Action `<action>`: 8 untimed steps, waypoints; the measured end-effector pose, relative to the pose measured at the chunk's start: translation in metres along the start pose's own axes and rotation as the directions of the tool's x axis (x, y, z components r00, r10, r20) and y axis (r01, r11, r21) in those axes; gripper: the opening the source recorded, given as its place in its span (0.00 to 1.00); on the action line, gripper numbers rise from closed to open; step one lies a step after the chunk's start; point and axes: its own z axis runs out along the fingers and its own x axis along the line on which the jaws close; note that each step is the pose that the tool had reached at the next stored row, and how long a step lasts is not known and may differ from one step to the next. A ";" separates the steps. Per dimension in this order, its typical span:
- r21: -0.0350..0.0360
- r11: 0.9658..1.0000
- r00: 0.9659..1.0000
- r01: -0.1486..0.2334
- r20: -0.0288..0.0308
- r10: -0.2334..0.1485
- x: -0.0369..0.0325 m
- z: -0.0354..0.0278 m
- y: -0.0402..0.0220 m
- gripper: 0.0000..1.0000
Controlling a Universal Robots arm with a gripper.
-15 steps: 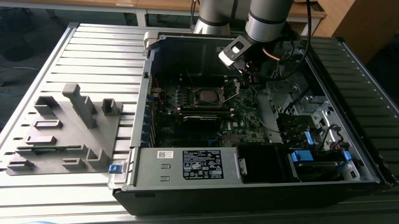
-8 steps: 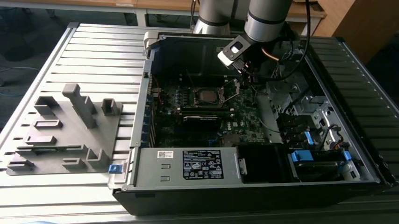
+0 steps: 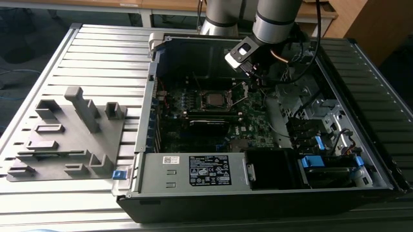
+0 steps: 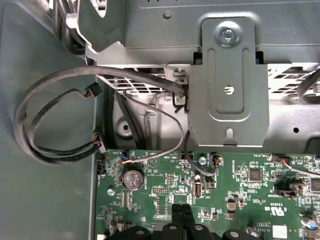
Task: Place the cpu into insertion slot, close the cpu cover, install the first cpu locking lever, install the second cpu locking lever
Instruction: 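Close the cpu cover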
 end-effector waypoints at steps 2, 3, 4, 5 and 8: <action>0.000 1.000 1.000 0.000 0.000 0.000 0.0000 0.0000 -0.0010 0.11; 0.000 1.000 1.000 0.000 0.000 0.000 0.0000 0.0000 -0.0010 0.11; 0.000 1.000 1.000 0.000 0.000 0.000 0.0000 0.0000 -0.0010 0.11; 0.000 1.000 1.000 0.000 0.000 0.000 0.0000 0.0000 -0.0010 0.11; 0.000 1.000 1.000 0.000 0.000 0.000 0.0000 -0.0001 -0.0012 0.11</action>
